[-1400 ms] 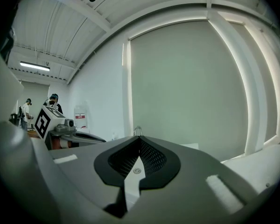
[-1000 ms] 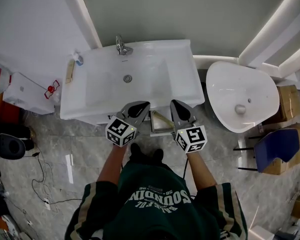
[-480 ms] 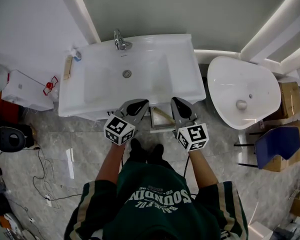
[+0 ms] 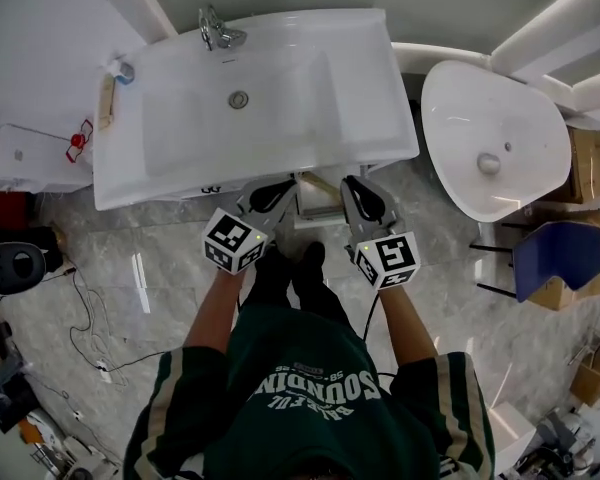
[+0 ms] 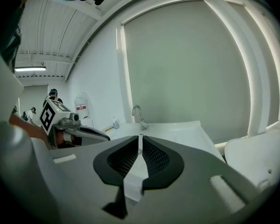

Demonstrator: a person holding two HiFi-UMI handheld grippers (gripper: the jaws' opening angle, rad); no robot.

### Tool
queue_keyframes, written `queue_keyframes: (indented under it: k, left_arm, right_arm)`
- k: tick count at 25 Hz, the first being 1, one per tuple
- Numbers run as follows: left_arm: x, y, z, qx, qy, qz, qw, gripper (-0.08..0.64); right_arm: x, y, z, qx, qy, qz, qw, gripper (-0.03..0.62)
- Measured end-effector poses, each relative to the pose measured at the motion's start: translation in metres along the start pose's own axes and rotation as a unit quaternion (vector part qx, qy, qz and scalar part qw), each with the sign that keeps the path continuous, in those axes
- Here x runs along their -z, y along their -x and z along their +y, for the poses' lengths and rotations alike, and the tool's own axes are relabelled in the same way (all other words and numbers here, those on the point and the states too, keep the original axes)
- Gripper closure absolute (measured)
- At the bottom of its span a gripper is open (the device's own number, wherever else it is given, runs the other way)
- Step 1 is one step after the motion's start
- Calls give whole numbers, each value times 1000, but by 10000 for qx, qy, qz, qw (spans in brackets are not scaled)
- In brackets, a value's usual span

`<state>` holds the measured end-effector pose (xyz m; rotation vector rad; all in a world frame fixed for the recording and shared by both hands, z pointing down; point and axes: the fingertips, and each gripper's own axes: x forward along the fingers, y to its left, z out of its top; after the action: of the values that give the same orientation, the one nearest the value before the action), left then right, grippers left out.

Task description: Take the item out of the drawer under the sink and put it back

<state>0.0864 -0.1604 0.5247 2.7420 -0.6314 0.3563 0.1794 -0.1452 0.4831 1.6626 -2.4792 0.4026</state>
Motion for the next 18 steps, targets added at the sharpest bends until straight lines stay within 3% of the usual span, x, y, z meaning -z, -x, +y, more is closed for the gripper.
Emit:
queue_keyframes:
  k: [8, 18]
  left_arm:
    - [46, -17, -1, 59, 304, 320, 9990, 511]
    - [85, -14, 6, -34, 607, 532, 9967, 511]
  right_arm:
    - [72, 1, -15, 30, -132, 671, 9977, 561]
    - [157, -25, -22, -337, 363, 1785, 9827, 441]
